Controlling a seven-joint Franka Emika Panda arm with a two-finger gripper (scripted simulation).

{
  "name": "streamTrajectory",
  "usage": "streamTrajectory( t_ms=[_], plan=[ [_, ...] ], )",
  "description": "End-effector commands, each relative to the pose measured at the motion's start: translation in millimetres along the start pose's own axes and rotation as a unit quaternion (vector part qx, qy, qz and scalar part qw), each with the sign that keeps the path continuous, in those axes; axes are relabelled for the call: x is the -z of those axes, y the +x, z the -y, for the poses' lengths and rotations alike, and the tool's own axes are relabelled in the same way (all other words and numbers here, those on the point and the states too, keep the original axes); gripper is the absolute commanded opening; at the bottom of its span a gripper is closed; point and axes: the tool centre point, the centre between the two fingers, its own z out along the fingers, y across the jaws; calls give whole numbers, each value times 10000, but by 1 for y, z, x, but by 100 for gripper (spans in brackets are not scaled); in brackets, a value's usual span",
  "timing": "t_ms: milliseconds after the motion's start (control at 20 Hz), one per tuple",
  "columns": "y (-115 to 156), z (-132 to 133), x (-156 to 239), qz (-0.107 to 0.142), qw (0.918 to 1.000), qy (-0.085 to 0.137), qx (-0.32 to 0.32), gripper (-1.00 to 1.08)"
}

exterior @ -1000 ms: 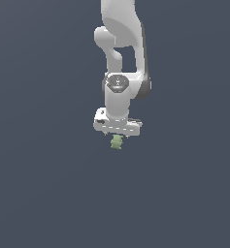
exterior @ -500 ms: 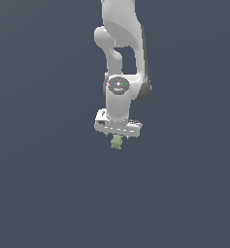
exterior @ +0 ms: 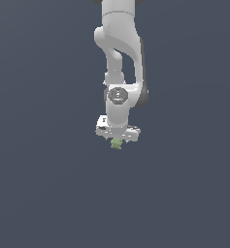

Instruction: Pick up the object and move it to a goal position.

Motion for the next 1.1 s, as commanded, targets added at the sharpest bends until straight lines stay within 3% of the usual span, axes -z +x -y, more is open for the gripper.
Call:
streamTrajectory(
  t_ms=[0,100,150,1050],
  plan=[
    [1,0,-5,-7,10000,2,-2,100],
    [1,0,-6,-7,10000,2,-2,100],
    [1,0,-6,-7,10000,2,-2,-100],
    [0,3,12,-16,10000,4,-5,-100]
  ],
)
